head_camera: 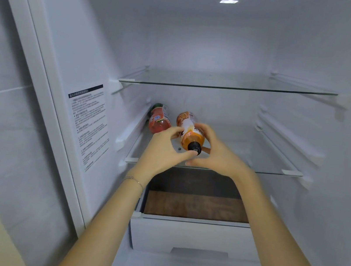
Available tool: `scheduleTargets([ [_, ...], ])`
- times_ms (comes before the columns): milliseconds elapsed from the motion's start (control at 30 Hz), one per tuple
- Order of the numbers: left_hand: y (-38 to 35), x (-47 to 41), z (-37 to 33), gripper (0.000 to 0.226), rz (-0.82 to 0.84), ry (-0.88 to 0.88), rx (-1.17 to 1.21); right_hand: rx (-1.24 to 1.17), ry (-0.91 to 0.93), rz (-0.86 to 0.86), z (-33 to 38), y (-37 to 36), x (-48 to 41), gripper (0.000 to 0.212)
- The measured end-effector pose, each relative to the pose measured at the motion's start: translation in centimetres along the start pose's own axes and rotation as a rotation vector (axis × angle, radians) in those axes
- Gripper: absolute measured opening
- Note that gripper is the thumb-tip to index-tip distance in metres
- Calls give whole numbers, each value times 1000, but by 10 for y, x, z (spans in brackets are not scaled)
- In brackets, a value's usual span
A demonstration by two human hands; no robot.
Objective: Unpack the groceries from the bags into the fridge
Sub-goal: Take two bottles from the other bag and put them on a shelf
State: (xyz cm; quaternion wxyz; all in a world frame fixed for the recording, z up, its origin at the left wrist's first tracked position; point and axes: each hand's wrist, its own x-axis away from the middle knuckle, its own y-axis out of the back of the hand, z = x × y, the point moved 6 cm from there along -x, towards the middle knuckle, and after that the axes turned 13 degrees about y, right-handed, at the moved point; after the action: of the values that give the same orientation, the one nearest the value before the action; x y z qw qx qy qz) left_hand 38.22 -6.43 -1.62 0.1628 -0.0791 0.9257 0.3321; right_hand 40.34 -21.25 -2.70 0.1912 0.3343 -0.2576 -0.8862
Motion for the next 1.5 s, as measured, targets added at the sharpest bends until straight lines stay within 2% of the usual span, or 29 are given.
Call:
scheduleTargets([
  [233, 0, -18, 5, 68, -110, -22, -216, 145, -26, 65, -14, 10, -25, 88],
  [567, 10, -45, 19, 56, -155, -7, -172, 106, -50, 127, -34, 4, -65, 84],
  [800, 6, -61, 30, 63, -129, -11, -217, 53, -74, 121, -42, 4, -74, 83],
  [967, 8, -59, 31, 62, -113, -2, -216, 105, -109, 136, -40, 1, -72, 90],
  [1167, 13, -41, 20, 65, -212, -41, -344, 301, -150, 89, -25, 7, -45, 109],
  [1300, 5, -22, -2, 67, -204, -152, -410, 527, -199, -22, -4, 28, -3, 103],
  [1500, -7, 14, -22, 68, -150, -313, -391, 718, -297, -128, 40, 48, 85, 98],
])
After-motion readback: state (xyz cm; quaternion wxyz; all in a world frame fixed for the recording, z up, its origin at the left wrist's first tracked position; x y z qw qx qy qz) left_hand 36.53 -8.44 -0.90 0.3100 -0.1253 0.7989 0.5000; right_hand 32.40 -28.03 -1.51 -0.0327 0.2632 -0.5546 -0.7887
